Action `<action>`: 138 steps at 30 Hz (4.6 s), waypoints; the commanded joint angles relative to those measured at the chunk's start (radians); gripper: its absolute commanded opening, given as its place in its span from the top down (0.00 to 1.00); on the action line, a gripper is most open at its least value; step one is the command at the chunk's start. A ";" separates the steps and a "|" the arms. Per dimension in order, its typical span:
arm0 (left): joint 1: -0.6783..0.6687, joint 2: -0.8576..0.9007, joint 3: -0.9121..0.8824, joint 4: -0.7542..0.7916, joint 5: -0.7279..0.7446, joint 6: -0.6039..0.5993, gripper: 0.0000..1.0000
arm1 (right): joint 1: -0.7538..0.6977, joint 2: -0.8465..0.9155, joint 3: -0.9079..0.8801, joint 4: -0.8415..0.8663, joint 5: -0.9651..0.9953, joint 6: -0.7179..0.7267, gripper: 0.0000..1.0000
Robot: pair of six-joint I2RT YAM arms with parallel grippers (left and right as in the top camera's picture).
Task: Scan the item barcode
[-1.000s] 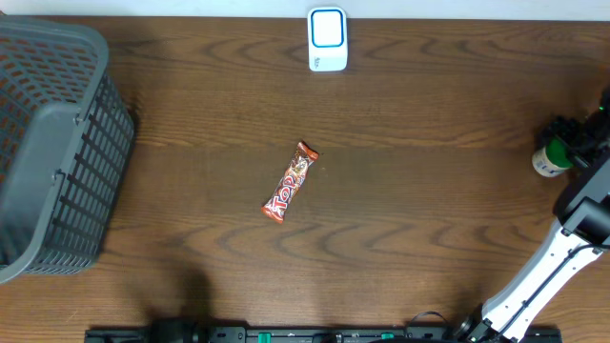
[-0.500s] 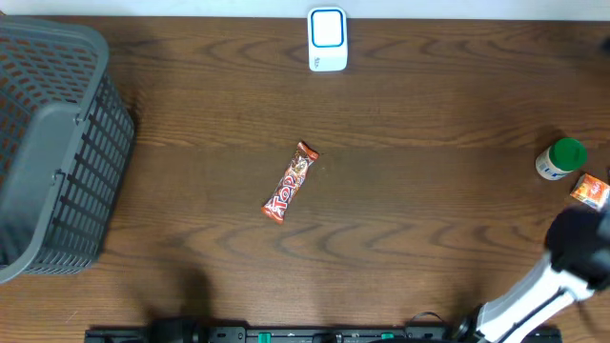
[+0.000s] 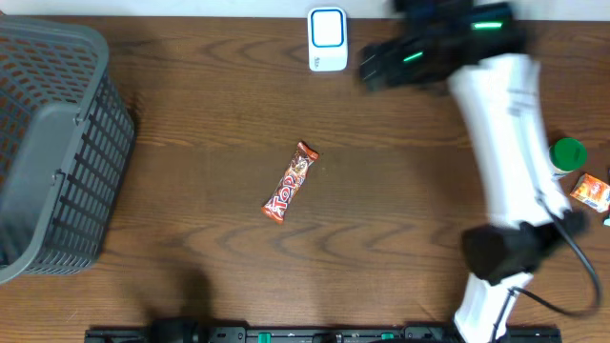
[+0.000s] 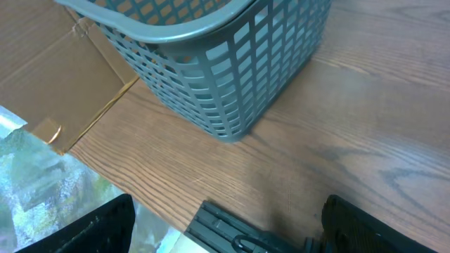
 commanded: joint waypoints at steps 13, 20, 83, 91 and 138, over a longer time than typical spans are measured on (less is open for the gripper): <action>0.002 -0.006 0.003 -0.077 -0.006 -0.006 0.14 | 0.492 0.056 -0.442 0.285 0.409 0.031 0.01; 0.002 -0.006 0.003 -0.077 -0.006 -0.006 0.14 | 0.644 0.057 -0.550 0.327 0.481 0.074 0.01; 0.002 -0.006 0.003 -0.077 -0.006 -0.006 0.14 | 0.679 0.301 -0.696 0.437 0.588 0.145 0.99; 0.002 -0.006 0.003 -0.078 -0.006 -0.006 0.14 | 0.671 0.081 -0.476 0.256 0.312 0.095 0.99; 0.002 -0.006 0.003 -0.077 -0.006 -0.006 0.14 | 0.079 -0.113 -1.076 0.726 -0.768 -0.109 0.99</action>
